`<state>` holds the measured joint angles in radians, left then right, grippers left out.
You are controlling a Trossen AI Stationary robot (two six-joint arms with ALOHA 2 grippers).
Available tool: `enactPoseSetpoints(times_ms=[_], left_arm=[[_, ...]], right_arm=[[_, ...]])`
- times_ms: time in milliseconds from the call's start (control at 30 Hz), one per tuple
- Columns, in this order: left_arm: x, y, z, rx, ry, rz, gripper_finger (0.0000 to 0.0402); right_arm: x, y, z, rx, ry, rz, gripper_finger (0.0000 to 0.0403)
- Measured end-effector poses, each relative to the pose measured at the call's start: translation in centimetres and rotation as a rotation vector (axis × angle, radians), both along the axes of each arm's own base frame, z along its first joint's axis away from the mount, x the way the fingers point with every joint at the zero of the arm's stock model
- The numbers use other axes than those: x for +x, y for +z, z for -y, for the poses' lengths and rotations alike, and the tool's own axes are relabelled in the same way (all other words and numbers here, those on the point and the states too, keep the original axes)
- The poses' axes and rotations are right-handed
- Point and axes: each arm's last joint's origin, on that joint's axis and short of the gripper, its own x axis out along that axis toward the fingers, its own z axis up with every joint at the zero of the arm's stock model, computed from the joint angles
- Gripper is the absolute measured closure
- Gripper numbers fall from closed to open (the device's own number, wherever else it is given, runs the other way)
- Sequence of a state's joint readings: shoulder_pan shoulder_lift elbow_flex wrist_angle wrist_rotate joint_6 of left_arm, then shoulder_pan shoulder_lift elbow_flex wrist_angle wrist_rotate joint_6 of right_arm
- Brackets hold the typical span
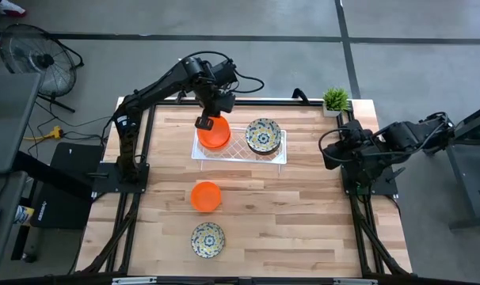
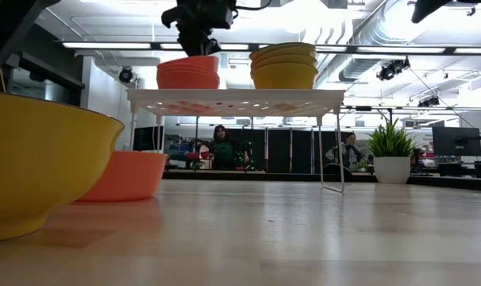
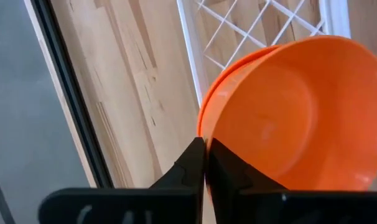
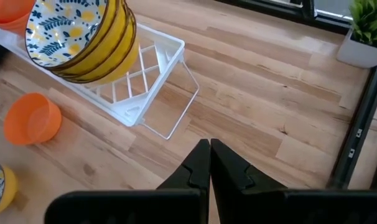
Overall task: Pick & Place Mini bowls
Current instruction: Stack the orange bowl on top of the other orange bowls on the shelf
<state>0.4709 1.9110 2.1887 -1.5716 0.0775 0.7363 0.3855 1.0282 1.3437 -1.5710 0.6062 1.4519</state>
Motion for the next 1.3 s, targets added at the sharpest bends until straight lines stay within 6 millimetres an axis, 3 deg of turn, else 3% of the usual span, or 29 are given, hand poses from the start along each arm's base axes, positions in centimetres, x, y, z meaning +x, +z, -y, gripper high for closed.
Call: enactPoseSetpoints(times_ms=[733,1300], left_arm=[[0.16,0.01,0.32,-0.041,0.015,0.018,0.0396],[0.06,0.4,0.27,-0.009,0.017,0.02,0.0267]], right_arm=[[0.01,0.03,0.04,-0.025,0.011,-0.003,0.0403],[0.0,0.01,0.01,-0.013,0.012,-0.006,0.0403]])
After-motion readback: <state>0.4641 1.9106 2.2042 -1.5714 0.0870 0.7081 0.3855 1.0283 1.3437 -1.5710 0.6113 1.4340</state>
